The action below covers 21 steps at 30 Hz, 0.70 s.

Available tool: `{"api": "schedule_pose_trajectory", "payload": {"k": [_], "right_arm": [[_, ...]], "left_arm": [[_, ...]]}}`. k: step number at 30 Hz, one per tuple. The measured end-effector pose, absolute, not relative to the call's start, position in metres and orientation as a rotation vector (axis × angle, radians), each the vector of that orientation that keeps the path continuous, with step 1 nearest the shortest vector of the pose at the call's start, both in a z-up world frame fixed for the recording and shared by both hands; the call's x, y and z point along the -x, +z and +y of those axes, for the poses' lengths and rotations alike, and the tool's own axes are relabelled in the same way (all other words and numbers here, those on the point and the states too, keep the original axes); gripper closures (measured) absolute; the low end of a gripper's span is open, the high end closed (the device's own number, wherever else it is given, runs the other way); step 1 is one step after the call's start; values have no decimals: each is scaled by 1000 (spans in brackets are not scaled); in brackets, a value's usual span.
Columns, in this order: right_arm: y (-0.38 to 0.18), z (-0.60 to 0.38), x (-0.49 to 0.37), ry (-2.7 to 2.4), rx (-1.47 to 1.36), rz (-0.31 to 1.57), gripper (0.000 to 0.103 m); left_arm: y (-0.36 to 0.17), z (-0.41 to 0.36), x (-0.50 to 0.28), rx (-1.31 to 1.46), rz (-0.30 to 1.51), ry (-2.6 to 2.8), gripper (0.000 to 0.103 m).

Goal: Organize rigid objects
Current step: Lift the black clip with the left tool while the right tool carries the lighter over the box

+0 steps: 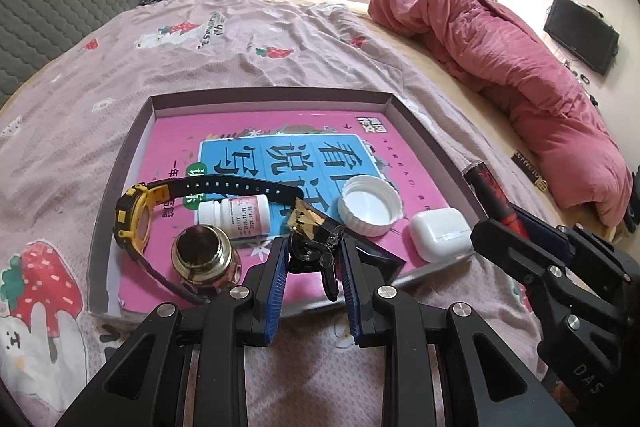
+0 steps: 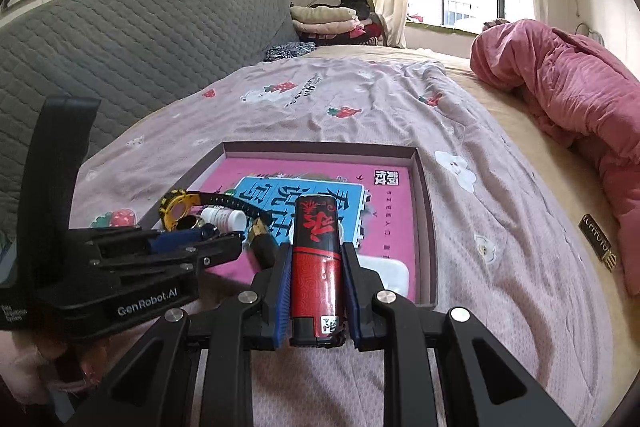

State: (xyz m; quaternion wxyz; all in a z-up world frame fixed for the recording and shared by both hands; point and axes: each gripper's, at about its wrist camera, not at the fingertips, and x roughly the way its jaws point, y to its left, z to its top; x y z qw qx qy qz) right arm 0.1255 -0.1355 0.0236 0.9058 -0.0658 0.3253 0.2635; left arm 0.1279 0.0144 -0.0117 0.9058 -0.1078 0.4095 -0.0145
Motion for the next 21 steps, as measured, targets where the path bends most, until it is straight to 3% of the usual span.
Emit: {"api": "schedule_pose_trajectory", "payload": {"k": [21], "right_arm": [[16,-110,-152,500,193,677,80]], "left_arm": [[-36,26,-150,219,874,-22,77]]}}
